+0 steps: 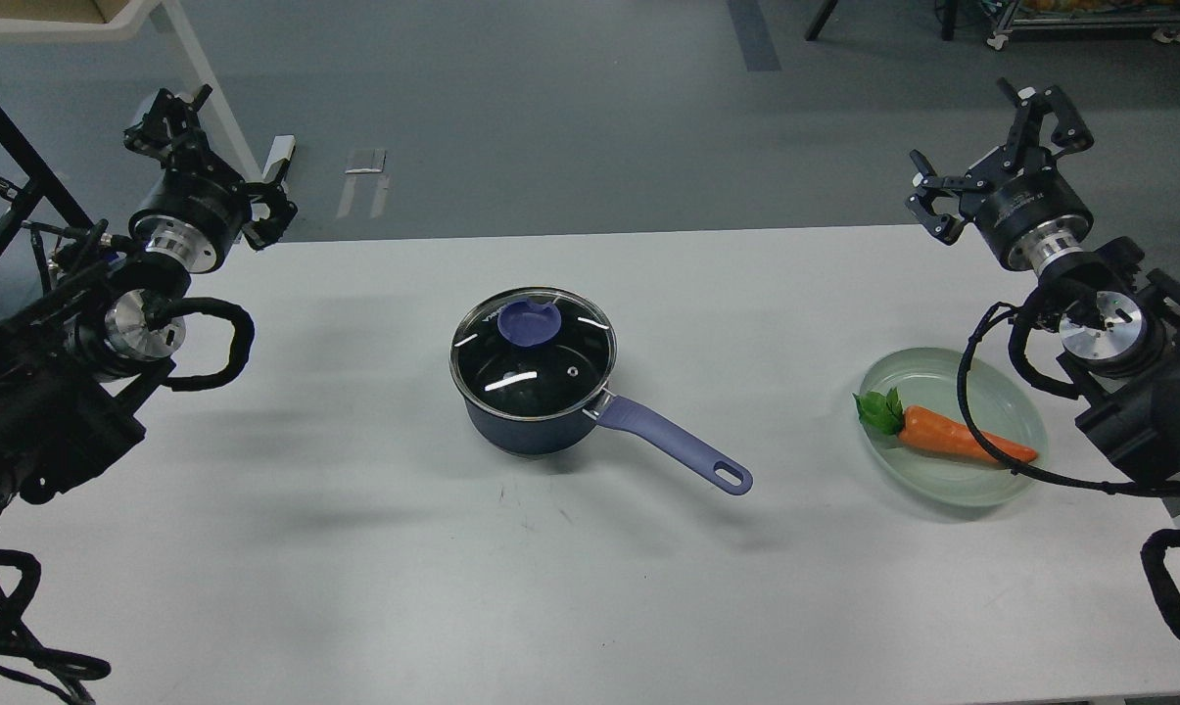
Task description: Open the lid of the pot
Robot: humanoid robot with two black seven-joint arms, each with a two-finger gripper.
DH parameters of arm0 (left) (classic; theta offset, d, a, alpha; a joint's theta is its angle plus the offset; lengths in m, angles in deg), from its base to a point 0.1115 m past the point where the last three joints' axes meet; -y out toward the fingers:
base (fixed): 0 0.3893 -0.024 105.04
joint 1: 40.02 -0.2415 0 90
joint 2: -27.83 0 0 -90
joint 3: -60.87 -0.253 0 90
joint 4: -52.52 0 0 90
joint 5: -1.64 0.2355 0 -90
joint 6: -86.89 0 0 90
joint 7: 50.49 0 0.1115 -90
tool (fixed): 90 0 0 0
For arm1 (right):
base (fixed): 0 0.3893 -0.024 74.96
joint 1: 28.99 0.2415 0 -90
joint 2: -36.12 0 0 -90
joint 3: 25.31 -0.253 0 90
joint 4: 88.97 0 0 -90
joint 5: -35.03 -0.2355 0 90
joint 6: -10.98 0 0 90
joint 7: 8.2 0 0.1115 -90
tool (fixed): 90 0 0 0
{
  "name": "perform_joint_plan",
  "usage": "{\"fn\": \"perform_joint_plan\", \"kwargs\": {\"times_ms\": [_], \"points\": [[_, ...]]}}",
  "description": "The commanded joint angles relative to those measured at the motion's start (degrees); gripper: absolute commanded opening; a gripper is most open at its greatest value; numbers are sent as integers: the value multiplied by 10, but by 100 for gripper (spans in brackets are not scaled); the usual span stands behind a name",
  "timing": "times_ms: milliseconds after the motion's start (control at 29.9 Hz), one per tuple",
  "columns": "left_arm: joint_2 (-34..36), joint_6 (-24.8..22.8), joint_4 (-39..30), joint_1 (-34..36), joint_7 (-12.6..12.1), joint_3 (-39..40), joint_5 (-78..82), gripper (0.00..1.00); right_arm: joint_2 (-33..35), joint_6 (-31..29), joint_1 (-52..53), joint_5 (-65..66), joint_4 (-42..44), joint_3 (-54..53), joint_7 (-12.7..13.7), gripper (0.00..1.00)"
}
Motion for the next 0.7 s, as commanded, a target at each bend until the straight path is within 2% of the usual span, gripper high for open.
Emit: {"fn": "perform_joint_plan", "kwargs": {"times_ms": [0, 100, 234, 401, 669], "points": [[2, -20, 0, -1, -9, -1, 3, 99, 2, 0, 5, 0, -11, 2, 0, 100], [1, -37, 0, -1, -15, -1, 2, 99, 18, 0, 15, 3, -48, 10, 1, 100], [-1, -25, -3, -1, -13, -1, 3, 99, 103, 50, 36, 53, -149, 44, 2, 100], [3, -11, -8, 0, -16, -7, 4, 99, 189, 99, 76, 216, -311, 111, 1, 100], [36, -14, -95, -9, -8, -30, 72, 99, 217, 117, 165, 426, -422, 249, 0, 100]]}}
